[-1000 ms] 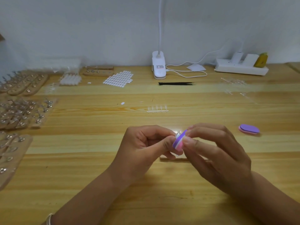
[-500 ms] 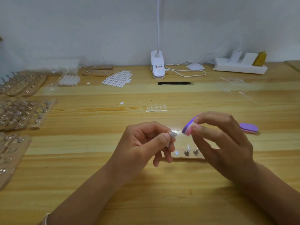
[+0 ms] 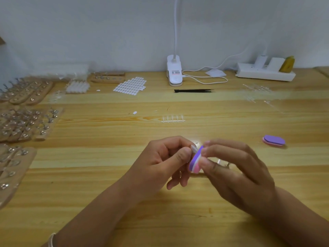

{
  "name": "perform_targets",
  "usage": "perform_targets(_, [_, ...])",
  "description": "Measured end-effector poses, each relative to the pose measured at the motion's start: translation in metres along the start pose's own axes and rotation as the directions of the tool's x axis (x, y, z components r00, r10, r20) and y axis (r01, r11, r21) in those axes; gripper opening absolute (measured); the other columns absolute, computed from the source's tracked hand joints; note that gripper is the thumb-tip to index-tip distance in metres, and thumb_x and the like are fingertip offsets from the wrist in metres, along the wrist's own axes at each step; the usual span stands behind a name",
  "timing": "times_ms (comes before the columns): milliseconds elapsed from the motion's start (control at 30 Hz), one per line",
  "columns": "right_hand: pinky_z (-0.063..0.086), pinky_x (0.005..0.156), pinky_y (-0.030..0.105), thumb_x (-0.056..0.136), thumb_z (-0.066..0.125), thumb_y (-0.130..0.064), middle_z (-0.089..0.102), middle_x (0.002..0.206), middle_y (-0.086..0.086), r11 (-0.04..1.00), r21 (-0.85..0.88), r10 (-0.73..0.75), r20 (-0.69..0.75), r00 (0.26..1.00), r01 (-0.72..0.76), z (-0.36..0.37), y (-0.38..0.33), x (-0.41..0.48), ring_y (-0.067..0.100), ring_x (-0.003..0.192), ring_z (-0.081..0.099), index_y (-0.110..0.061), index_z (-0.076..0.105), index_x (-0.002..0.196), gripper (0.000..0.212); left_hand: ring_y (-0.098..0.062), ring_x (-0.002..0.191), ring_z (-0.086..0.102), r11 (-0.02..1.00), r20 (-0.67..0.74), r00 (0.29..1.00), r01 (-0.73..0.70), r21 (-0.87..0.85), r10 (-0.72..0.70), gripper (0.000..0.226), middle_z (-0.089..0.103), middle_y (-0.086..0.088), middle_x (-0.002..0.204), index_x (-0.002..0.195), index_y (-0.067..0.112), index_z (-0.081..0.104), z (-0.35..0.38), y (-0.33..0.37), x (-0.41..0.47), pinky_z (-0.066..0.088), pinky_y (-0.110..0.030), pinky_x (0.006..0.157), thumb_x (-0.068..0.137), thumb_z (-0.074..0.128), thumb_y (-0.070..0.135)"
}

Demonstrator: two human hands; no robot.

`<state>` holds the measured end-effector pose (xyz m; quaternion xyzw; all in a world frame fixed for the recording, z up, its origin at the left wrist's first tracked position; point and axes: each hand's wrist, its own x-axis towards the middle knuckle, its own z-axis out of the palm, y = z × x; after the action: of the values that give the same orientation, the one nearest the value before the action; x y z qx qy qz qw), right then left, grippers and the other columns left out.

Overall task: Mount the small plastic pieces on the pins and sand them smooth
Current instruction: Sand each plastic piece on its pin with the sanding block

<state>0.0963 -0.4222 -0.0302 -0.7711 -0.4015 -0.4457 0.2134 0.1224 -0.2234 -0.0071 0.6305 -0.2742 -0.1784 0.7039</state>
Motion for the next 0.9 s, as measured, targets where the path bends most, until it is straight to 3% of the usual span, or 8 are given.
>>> perform_targets(133, [0.044, 0.105, 0.027, 0.078, 0.071, 0.016, 0.055, 0.118, 0.011, 0.996, -0.065, 0.058, 0.027, 0.998, -0.057, -0.004, 0.014, 0.002, 0.024, 0.110, 0.058, -0.003, 0.056, 0.117, 0.046, -0.016, 0.050, 0.054, 1.000, 0.008, 1.000, 0.009, -0.006, -0.009, 0.018, 0.058, -0.001, 0.069, 0.090, 0.006, 0.062, -0.003, 0.002, -0.001, 0.038, -0.022, 0.039, 0.097, 0.046, 0.011])
perform_targets(333, [0.046, 0.105, 0.027, 0.088, 0.068, 0.006, 0.057, 0.120, 0.011, 1.000, -0.015, -0.012, 0.024, 1.000, 0.013, 0.001, 0.001, -0.001, 0.023, 0.118, 0.057, -0.002, 0.058, 0.121, 0.035, -0.015, 0.049, 0.056, 0.999, 0.027, 0.999, 0.023, 0.023, -0.023, 0.019, 0.058, -0.003, 0.065, 0.091, 0.004, 0.063, -0.001, 0.001, -0.001, 0.039, -0.023, 0.038, 0.098, 0.047, 0.012])
perform_targets(467, [0.047, 0.103, 0.030, 0.074, 0.071, 0.020, 0.056, 0.118, 0.012, 0.995, -0.082, 0.055, 0.032, 0.998, -0.053, -0.006, 0.015, 0.001, 0.026, 0.110, 0.059, -0.002, 0.057, 0.118, 0.051, -0.017, 0.050, 0.055, 1.000, 0.007, 1.000, 0.027, 0.005, -0.027, 0.018, 0.056, -0.003, 0.068, 0.090, 0.002, 0.061, -0.003, 0.002, -0.002, 0.038, -0.022, 0.037, 0.097, 0.046, 0.011])
perform_targets(633, [0.048, 0.103, 0.029, 0.093, 0.065, 0.003, 0.058, 0.121, 0.011, 1.000, -0.015, -0.013, 0.036, 0.999, 0.013, 0.000, 0.002, -0.001, 0.024, 0.117, 0.059, -0.001, 0.060, 0.119, 0.026, -0.015, 0.046, 0.054, 0.999, 0.006, 0.999, 0.032, 0.041, -0.033, 0.019, 0.058, -0.001, 0.063, 0.092, 0.001, 0.062, -0.001, 0.000, -0.002, 0.034, -0.024, 0.036, 0.097, 0.047, 0.012])
perform_targets(800, [0.046, 0.103, 0.030, 0.082, 0.069, 0.015, 0.057, 0.117, 0.012, 0.991, -0.105, 0.088, 0.031, 0.996, -0.085, -0.008, 0.020, 0.003, 0.027, 0.109, 0.060, -0.001, 0.058, 0.117, 0.040, -0.012, 0.045, 0.048, 0.999, 0.002, 0.999, 0.036, 0.002, -0.036, 0.019, 0.056, 0.001, 0.065, 0.087, 0.010, 0.062, -0.005, 0.003, -0.002, 0.031, -0.020, 0.037, 0.097, 0.046, 0.013])
perform_targets(900, [0.047, 0.102, 0.028, 0.087, 0.069, 0.008, 0.059, 0.119, 0.009, 0.999, -0.033, 0.041, -0.021, 0.999, -0.041, -0.003, 0.005, 0.004, 0.023, 0.113, 0.060, -0.001, 0.060, 0.117, 0.034, -0.013, 0.045, 0.048, 0.999, 0.007, 0.999, 0.039, 0.023, -0.039, 0.019, 0.054, -0.001, 0.065, 0.090, 0.003, 0.060, -0.003, 0.001, 0.000, 0.030, -0.026, 0.039, 0.097, 0.045, 0.013])
